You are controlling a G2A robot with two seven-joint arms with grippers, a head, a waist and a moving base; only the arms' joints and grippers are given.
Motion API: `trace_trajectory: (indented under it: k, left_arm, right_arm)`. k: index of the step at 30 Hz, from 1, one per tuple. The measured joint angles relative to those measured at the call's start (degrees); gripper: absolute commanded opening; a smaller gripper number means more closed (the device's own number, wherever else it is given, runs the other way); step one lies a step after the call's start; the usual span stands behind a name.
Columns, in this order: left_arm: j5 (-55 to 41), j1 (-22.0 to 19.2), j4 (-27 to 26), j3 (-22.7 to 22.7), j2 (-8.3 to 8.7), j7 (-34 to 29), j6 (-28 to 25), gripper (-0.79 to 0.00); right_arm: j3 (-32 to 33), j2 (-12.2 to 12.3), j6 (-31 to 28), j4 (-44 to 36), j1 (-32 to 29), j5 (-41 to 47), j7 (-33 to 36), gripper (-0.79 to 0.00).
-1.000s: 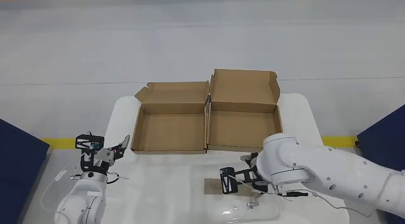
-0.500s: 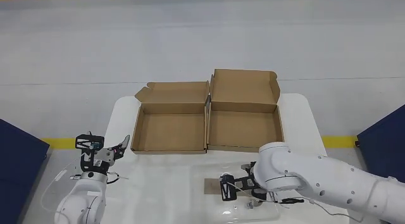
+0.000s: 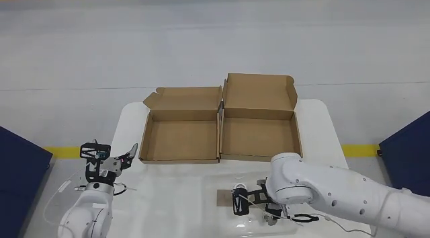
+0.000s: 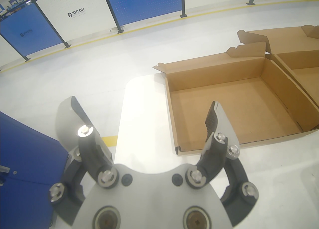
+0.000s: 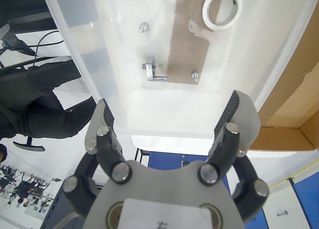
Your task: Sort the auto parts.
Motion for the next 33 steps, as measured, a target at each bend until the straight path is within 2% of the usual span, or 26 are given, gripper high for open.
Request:
trace_trajectory:
  k: [3,11,33]
  left_arm:
    - [0.0,0.0,0.0,0.0,0.0,0.0,0.0,0.0]
    - [0.0,0.0,0.0,0.0,0.0,0.0,0.0,0.0]
    - [0.0,0.0,0.0,0.0,0.0,0.0,0.0,0.0]
  right_arm:
    - [0.0,-0.5,-0.3,0.9,-2.1,-3.9,-0.2,0.0]
    - [0.0,-1.8,-1.7,4.8,-3.8,-5.6,-1.7,0.0]
    - [0.2,-2.2,-2.5,7.9,-5.6,-9.7,-5.2,0.0]
